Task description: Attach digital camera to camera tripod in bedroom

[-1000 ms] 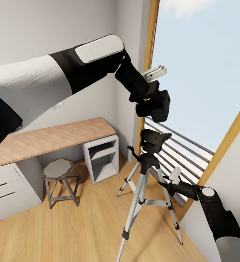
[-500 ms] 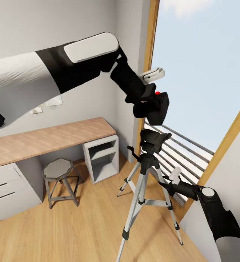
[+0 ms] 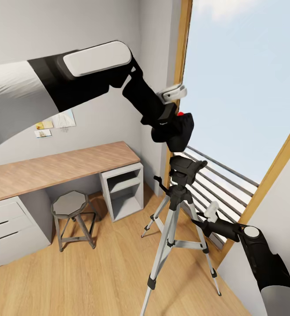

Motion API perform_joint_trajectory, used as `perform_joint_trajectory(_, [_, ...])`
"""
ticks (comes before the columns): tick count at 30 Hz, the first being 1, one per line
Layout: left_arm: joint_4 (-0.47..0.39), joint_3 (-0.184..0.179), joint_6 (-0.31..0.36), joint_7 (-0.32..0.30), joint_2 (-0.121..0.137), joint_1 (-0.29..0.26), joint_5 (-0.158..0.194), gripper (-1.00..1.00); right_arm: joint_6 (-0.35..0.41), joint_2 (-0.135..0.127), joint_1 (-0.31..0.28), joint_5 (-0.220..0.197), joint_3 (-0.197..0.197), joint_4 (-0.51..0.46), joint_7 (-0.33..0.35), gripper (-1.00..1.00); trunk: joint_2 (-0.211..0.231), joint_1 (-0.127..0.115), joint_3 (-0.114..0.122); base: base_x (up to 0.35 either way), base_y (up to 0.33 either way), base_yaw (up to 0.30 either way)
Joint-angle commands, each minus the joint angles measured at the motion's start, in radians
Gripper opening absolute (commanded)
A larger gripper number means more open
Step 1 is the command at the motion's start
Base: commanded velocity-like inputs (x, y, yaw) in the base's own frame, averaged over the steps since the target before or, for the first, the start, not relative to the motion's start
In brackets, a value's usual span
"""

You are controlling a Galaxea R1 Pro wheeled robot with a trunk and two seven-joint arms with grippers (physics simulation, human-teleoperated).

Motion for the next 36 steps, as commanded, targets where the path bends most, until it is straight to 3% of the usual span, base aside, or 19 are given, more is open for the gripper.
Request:
perform_joint_trajectory(1, [-0.004, -0.004, 0.000, 0.006, 0.003, -0.001, 0.010, -1.00, 0.000, 0.001, 0.000, 0.018, -0.001, 0.000, 0.007, -1.00, -0.002, 0.001, -0.002, 0.000, 0.000, 0.000])
perform_joint_trajectory(12, [-0.040, -0.011, 0.000, -0.009, 0.019, 0.020, 0.010, -1.00, -0.004, 0.001, 0.000, 0.017, 0.004, 0.004, -0.049, -1.00, -0.002, 0.001, -0.002, 0.000, 0.000, 0.000])
perform_joint_trajectory(36, [-0.046, -0.002, 0.000, -0.019, 0.027, 0.018, 0.010, -1.00, -0.007, 0.002, 0.001, 0.017, 0.009, 0.004, -0.060, -1.00, -0.002, 0.001, -0.002, 0.000, 0.000, 0.000])
